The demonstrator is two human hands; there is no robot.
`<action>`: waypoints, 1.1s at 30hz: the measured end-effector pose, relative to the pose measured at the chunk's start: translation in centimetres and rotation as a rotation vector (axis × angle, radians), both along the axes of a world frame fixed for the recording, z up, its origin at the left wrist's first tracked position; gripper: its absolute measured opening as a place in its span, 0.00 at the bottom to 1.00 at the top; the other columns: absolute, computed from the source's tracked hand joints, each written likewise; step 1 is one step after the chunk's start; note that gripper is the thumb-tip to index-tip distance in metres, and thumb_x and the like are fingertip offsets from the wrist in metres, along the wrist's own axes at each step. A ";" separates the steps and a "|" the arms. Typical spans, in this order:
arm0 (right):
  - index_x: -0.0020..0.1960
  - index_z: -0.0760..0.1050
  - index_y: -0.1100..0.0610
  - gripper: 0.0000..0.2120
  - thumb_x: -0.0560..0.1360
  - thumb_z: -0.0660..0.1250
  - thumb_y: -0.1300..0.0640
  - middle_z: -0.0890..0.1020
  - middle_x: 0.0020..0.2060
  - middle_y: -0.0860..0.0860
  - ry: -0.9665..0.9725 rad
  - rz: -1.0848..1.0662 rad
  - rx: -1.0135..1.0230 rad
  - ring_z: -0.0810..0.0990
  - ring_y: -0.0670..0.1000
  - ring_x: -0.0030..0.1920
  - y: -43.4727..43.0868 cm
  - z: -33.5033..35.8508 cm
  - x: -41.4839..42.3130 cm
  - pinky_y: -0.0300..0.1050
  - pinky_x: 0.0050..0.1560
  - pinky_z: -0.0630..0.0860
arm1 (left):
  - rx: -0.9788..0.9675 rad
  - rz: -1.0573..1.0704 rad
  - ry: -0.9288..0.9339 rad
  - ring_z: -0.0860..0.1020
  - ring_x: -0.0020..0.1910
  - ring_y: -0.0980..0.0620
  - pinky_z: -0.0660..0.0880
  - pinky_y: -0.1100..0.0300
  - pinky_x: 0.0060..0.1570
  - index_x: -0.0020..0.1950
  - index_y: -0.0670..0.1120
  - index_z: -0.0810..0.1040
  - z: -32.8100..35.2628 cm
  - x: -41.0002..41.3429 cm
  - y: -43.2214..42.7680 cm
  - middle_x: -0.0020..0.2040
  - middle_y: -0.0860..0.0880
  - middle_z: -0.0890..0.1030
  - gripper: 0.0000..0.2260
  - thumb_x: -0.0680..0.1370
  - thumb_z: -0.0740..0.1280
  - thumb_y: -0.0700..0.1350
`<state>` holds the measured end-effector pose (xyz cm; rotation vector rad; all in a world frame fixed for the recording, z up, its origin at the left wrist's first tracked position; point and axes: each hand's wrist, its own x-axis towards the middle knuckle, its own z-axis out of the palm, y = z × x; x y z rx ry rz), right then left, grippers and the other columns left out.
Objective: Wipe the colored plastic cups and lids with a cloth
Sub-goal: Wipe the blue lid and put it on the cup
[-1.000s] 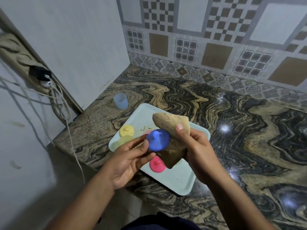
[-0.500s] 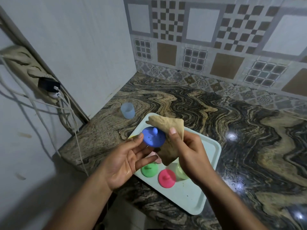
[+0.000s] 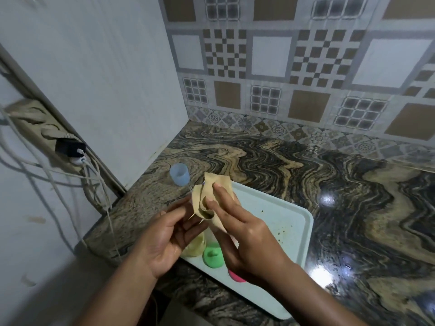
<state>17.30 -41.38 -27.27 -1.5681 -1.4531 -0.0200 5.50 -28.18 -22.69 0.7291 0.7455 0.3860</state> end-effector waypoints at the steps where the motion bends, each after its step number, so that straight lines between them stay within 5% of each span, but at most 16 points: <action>1: 0.74 0.72 0.62 0.21 0.82 0.64 0.58 0.69 0.77 0.59 -0.004 0.007 0.008 0.67 0.52 0.78 -0.1 0.2 0.2 0.54 0.75 0.69 | 0.016 0.001 -0.017 0.87 0.43 0.49 0.84 0.58 0.37 0.60 0.38 0.82 0.1 -0.1 0.0 0.52 0.39 0.85 0.19 0.70 0.66 0.38; 6: 0.70 0.77 0.62 0.20 0.84 0.58 0.54 0.72 0.75 0.55 0.048 0.055 0.070 0.70 0.52 0.76 -0.2 0.9 1.5 0.55 0.72 0.73 | 0.050 0.018 -0.050 0.86 0.35 0.49 0.82 0.58 0.31 0.49 0.39 0.85 0.8 -0.5 -0.3 0.44 0.40 0.86 0.13 0.67 0.66 0.36; 8: 0.66 0.79 0.64 0.20 0.84 0.57 0.54 0.73 0.74 0.57 0.081 0.063 0.089 0.69 0.54 0.76 0.0 1.0 1.9 0.55 0.71 0.74 | 0.074 -0.009 -0.041 0.85 0.34 0.52 0.82 0.58 0.32 0.48 0.40 0.86 1.1 -0.8 -0.2 0.42 0.42 0.86 0.12 0.65 0.74 0.38; 11: 0.66 0.78 0.66 0.17 0.84 0.59 0.59 0.74 0.73 0.58 0.073 0.056 0.078 0.66 0.57 0.78 0.5 1.0 3.0 0.52 0.74 0.70 | 0.101 -0.060 -0.034 0.85 0.36 0.53 0.83 0.57 0.34 0.49 0.41 0.87 1.2 -1.4 0.0 0.44 0.43 0.86 0.29 0.49 0.88 0.45; 13: 0.67 0.79 0.61 0.16 0.83 0.60 0.60 0.77 0.70 0.55 0.059 0.046 0.006 0.69 0.54 0.77 0.8 0.9 3.9 0.51 0.74 0.70 | 0.100 -0.038 -0.021 0.84 0.36 0.53 0.83 0.57 0.32 0.55 0.39 0.85 1.2 -1.8 -0.1 0.45 0.43 0.86 0.31 0.54 0.86 0.43; 15: 0.54 0.83 0.49 0.12 0.83 0.60 0.56 0.85 0.52 0.45 0.201 -0.018 -0.089 0.84 0.48 0.58 0.7 0.9 4.2 0.51 0.57 0.79 | 0.115 0.015 -0.013 0.84 0.36 0.54 0.82 0.57 0.31 0.61 0.39 0.82 1.2 -1.8 -0.5 0.47 0.45 0.86 0.23 0.66 0.76 0.40; 16: 0.44 0.79 0.50 0.12 0.83 0.60 0.51 0.81 0.38 0.41 0.345 -0.050 -0.114 0.81 0.45 0.41 0.5 1.0 3.9 0.52 0.42 0.77 | 0.128 0.042 0.000 0.84 0.36 0.54 0.82 0.57 0.31 0.62 0.40 0.81 1.1 -1.7 -0.6 0.47 0.45 0.86 0.21 0.69 0.73 0.40; 18: 0.39 0.74 0.59 0.22 0.81 0.60 0.43 0.73 0.29 0.46 0.593 -0.077 -0.088 0.71 0.45 0.32 0.3 1.1 2.9 0.58 0.31 0.70 | 0.153 0.094 0.014 0.83 0.36 0.55 0.82 0.57 0.31 0.63 0.41 0.80 0.5 -1.5 -0.7 0.48 0.45 0.86 0.21 0.70 0.71 0.39; 21: 0.40 0.77 0.61 0.23 0.81 0.59 0.44 0.78 0.29 0.57 0.650 0.001 -0.041 0.75 0.54 0.30 -0.1 1.2 0.6 0.62 0.32 0.73 | 0.204 0.123 0.045 0.85 0.42 0.53 0.83 0.55 0.35 0.64 0.43 0.80 0.0 -1.0 -1.4 0.52 0.44 0.87 0.21 0.71 0.71 0.41; 25: 0.39 0.78 0.53 0.18 0.82 0.60 0.46 0.79 0.28 0.52 0.650 -0.004 -0.052 0.79 0.57 0.30 0.1 1.1 -0.4 0.61 0.32 0.75 | 0.360 0.040 0.028 0.84 0.57 0.46 0.83 0.48 0.47 0.69 0.51 0.77 -0.3 -0.5 -3.4 0.58 0.45 0.86 0.23 0.74 0.70 0.42; 29: 0.42 0.79 0.57 0.20 0.82 0.59 0.45 0.81 0.30 0.58 0.693 -0.029 -0.018 0.81 0.62 0.31 -0.1 0.9 0.1 0.63 0.33 0.76 | 0.386 0.097 0.032 0.85 0.56 0.47 0.84 0.51 0.45 0.70 0.51 0.73 -0.6 0.0 -3.8 0.57 0.47 0.86 0.26 0.72 0.70 0.38; 33: 0.45 0.80 0.57 0.15 0.83 0.60 0.51 0.82 0.35 0.46 0.484 -0.088 0.030 0.80 0.43 0.37 -0.6 1.4 0.5 0.48 0.38 0.76 | 0.323 0.150 0.003 0.86 0.52 0.49 0.83 0.57 0.41 0.67 0.46 0.76 -0.6 0.0 -3.4 0.53 0.44 0.87 0.23 0.71 0.70 0.38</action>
